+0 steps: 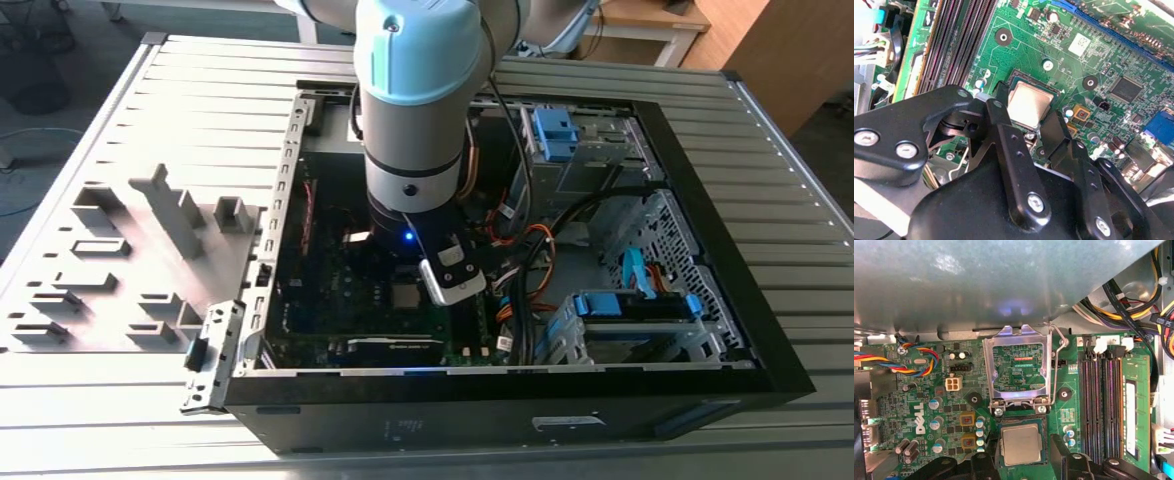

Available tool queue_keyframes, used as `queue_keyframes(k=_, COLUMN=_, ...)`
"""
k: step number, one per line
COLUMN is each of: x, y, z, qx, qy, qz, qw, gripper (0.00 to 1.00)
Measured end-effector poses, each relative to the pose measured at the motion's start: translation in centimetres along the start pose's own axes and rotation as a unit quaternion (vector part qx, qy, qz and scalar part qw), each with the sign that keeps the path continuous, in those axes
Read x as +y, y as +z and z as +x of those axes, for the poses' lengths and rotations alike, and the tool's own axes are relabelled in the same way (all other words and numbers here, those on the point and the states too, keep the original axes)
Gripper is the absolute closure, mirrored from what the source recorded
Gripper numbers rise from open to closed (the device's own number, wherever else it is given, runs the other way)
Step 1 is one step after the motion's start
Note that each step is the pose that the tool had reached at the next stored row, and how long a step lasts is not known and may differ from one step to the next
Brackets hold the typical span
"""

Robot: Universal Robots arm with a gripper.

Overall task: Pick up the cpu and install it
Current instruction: 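Pick up the cpu and move it towards the insertion slot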

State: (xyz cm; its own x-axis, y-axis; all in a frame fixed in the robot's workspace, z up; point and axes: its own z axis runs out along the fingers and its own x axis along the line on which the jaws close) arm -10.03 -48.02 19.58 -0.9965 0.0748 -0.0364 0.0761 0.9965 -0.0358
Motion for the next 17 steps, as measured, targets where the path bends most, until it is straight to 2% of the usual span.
queue_keyframes(k=10, x=0.00, y=0.00, z=0.00, qx=-0.0001, qy=0.000, qz=0.0011, qw=1.00000, gripper=0.47)
queue_keyframes(k=12, x=0.00, y=0.00, z=0.00, qx=-0.0003, qy=0.000, qz=0.0035, qw=0.99999, gripper=0.47)
queue_keyframes(k=17, x=0.00, y=-0.13, z=-0.01, qx=-0.0003, qy=0.000, qz=0.0035, qw=0.99999, gripper=0.47)
